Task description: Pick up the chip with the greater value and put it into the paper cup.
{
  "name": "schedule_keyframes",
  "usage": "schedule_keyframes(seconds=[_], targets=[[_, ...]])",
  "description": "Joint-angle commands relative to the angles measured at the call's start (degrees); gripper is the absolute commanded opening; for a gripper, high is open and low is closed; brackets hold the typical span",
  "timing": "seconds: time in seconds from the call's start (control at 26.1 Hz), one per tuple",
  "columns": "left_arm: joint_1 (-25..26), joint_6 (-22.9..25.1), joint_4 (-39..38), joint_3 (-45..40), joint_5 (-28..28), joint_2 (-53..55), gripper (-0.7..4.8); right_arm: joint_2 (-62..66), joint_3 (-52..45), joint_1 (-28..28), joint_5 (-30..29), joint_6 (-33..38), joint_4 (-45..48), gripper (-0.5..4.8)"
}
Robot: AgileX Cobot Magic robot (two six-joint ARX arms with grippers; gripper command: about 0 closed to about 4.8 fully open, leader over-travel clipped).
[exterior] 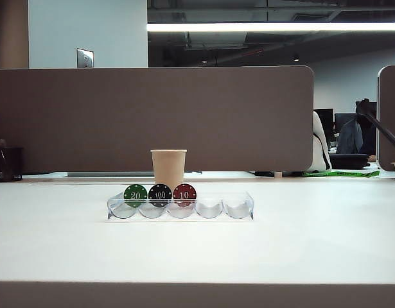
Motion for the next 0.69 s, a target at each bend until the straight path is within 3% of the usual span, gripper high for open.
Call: schedule_keyframes(seconds=[0.04,0.69], targets=[[-0.02,0.09,0.7,0.17,0.26,0.04,-0.06,-0.07,-0.09,-0.02,0.07,0.24,0.61,-0.05],[-0.02,0.15,1.2,0.22,0.28,0.04,-0.06,-0.07,0.26,0.0,0.02,0.22,-0.44,-0.05]])
